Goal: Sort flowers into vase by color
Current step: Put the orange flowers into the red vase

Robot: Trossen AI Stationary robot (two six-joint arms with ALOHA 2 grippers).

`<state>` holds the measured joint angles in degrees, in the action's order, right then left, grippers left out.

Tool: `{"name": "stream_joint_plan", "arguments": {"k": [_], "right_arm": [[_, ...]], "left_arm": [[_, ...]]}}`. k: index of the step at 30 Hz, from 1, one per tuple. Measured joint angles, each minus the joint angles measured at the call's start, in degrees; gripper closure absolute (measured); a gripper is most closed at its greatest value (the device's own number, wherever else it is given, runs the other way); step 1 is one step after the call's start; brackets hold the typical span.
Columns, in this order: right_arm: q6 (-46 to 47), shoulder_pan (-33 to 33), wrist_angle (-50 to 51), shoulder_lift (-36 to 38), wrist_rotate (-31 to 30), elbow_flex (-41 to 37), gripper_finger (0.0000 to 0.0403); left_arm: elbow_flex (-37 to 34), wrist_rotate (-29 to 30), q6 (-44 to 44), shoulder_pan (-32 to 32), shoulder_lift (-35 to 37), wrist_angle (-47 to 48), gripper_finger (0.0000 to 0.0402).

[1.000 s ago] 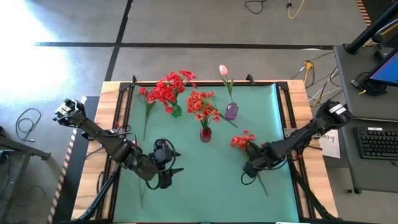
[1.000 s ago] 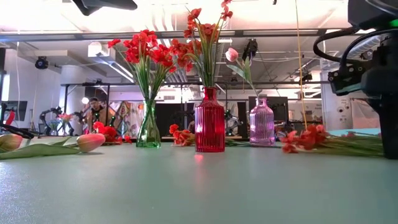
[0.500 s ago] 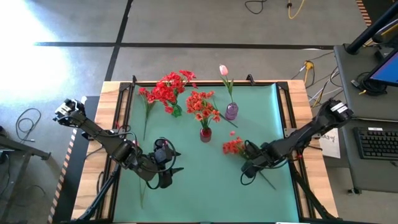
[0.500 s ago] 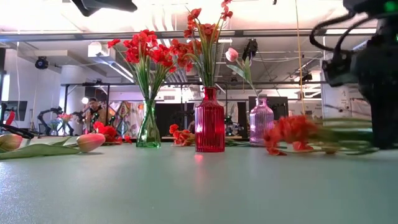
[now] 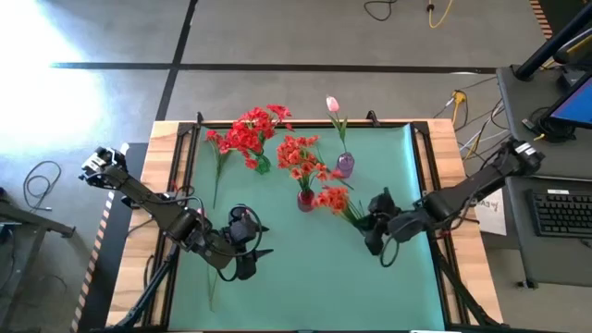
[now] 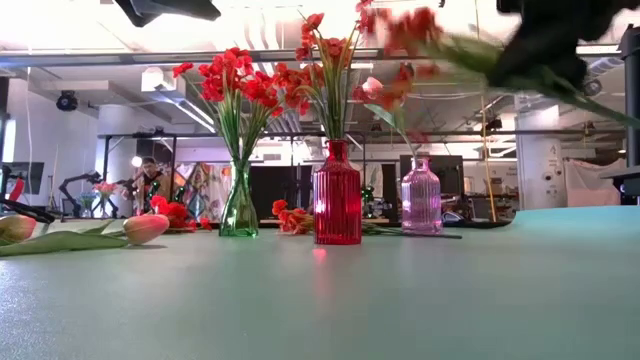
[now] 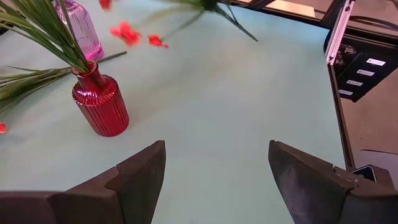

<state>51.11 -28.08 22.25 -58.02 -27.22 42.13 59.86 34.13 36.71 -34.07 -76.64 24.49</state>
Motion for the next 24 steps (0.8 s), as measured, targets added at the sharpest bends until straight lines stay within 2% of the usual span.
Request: {"name": "stream_joint_plan", "arguments": {"k": [8,17,24], "right_arm": [[-21.21,0.0,-20.17,0.77,-1.42,-0.26,0.0384],[-51.33,3.68,-57.25,-6.42,-1.31,-1.93,0.0384],[-58.64,11.72,-77.62,-15.69,-1.05,-2.03,0.0384]], "left_arm": [[0.0,1.42,0.02,0.05,0.0,0.0,0.013],[0.0,2.82,0.02,0.05,-0.02,0.0,0.013],[0.0,2.93,0.02,0.05,-0.02,-0.02,0.013]]}}
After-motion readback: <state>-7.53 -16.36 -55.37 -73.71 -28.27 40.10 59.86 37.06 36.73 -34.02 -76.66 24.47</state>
